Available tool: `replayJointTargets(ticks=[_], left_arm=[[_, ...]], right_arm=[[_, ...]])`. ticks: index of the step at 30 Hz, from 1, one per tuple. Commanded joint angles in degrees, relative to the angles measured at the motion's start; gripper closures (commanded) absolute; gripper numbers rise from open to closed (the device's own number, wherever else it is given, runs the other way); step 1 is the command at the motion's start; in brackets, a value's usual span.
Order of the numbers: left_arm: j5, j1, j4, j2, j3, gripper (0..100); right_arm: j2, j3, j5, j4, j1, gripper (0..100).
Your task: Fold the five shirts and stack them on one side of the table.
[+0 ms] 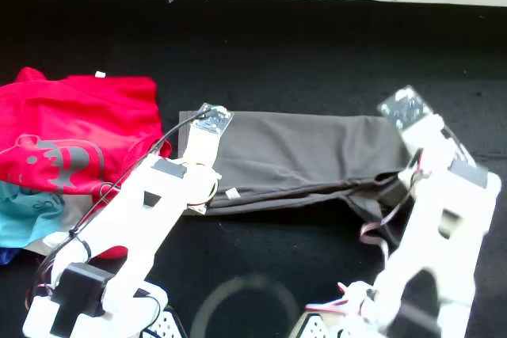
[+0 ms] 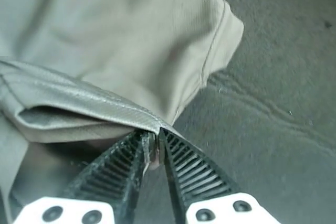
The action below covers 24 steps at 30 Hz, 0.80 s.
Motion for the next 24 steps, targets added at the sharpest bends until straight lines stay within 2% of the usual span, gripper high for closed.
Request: replayJointTargets(ticks=[1,8,12,14,20,22,24], left_arm=[[-0.2,-0.7,-0.5,0.0,0.0,99],[-0.2,-0.7,-0.5,0.0,0.0,99],[-0.2,-0.7,-0.5,0.0,0.0,99],[-0.2,-0.7,-0.5,0.0,0.0,99],[-0.2,-0.7,-0.5,0.0,0.0,99],[-0.2,-0.7,-0.5,0.0,0.0,99],[-0.2,-0.7,-0.5,0.0,0.0,99]], right_arm=[[11.2,-15.2,-2.6,2.9,-2.4,99.2],[30.5,-33.3,-3.4,8.9,-5.8,98.0],[36.4,-40.9,-3.7,15.2,-5.5,81.7],[37.5,-43.8,-6.7,16.7,-5.0,74.5],[37.5,-50.9,-22.3,17.7,-0.9,76.2],[37.5,-52.1,-22.5,21.2,0.7,77.2],[37.5,-52.7,-18.6,26.1,1.2,80.2]])
